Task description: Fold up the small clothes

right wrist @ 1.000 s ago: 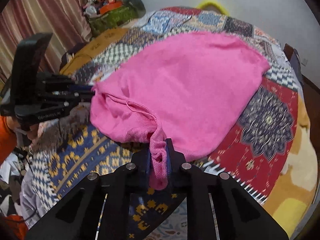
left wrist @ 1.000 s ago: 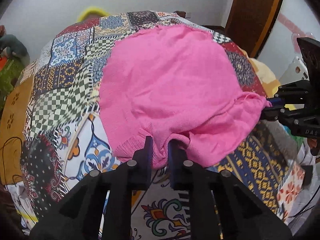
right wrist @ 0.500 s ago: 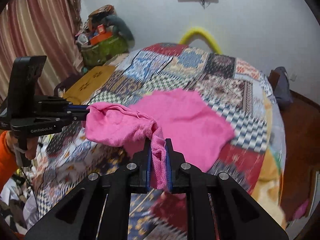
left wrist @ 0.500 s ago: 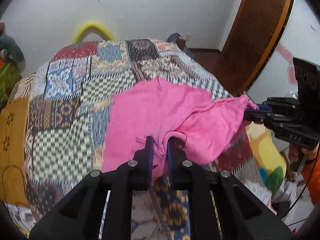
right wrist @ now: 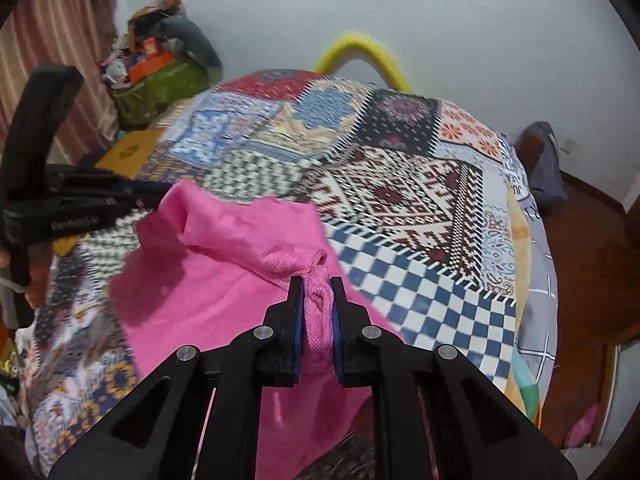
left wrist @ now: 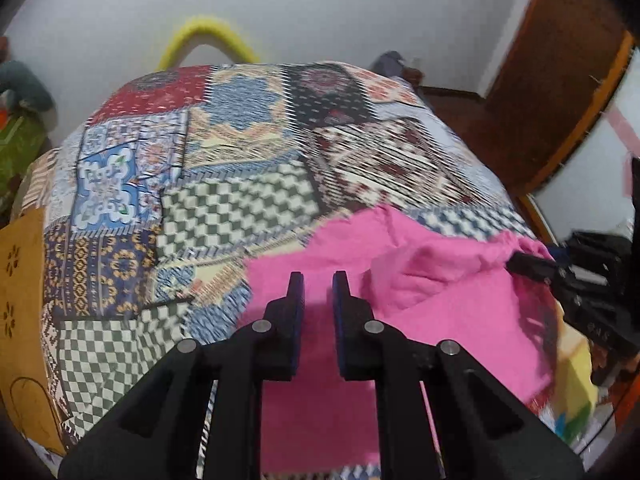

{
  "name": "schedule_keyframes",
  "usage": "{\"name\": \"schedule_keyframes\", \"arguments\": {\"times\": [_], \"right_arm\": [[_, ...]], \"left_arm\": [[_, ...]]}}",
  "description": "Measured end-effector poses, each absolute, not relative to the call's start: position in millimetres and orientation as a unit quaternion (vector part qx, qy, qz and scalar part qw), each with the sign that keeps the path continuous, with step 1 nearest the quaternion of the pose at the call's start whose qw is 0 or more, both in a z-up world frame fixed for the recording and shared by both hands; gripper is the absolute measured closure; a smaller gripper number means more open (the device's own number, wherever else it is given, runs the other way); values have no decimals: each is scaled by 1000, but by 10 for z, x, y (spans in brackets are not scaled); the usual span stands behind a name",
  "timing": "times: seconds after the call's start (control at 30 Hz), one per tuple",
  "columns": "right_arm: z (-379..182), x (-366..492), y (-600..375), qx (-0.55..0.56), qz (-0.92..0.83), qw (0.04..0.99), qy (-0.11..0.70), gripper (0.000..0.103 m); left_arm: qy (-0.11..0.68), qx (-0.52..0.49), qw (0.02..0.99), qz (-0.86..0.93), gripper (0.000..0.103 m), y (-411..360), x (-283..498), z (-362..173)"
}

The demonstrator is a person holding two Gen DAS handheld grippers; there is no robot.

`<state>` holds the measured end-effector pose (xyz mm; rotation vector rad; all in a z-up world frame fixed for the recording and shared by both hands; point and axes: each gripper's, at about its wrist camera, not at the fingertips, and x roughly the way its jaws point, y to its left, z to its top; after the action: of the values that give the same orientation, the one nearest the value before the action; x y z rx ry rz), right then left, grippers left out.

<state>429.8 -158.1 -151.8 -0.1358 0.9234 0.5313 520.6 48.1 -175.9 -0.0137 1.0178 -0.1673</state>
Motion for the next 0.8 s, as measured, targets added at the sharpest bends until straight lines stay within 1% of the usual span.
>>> {"name": "schedule_keyframes", "arguments": {"times": [0.03,0.07,0.1,0.13,0.17,0.2,0.27,0.33,0.37,0.47,0.67,0.8], "right_arm": [[-1558,4340,-1597,-64,245,860,443,91],[-1584,4363,-1619,-63,238,860,447,90],[-1594,4358,-1636,-64,229,862,448,88],[-1595,4351,-1659,-65,221,863,450,84],[-1583,4318,-1694,-64,214,864,451,79],[-1573,4302,-1718,-60,212,865,451,74],[-1533,4222,-1793,-48,207,867,450,48],[-1509,4144,-1851,-33,206,869,449,41],[-1498,4081,-1886,-25,206,870,448,40],[-1536,3939,-1958,-7,207,865,457,34],[-1859,3840,-2064,40,204,844,494,34],[-2018,3914,-2084,71,209,833,507,34]], "left_arm": [[485,-3,871,-73,85,498,5231,-1768],[484,-3,872,-70,73,529,5236,-1777],[483,-6,873,-71,66,558,5237,-1787],[479,-10,875,-67,53,604,5204,-1791],[477,-11,877,-63,48,629,5184,-1789],[475,-11,878,-58,48,672,5132,-1801],[485,-11,873,-54,47,752,5040,-1863],[497,-16,866,-48,43,831,4981,-1945],[504,-20,862,-45,41,878,4942,-1999],[522,-48,850,-41,39,1037,4849,-2184],[546,-124,827,-55,39,1122,4874,-2493],[536,-126,831,-75,38,976,4964,-2497]]}}
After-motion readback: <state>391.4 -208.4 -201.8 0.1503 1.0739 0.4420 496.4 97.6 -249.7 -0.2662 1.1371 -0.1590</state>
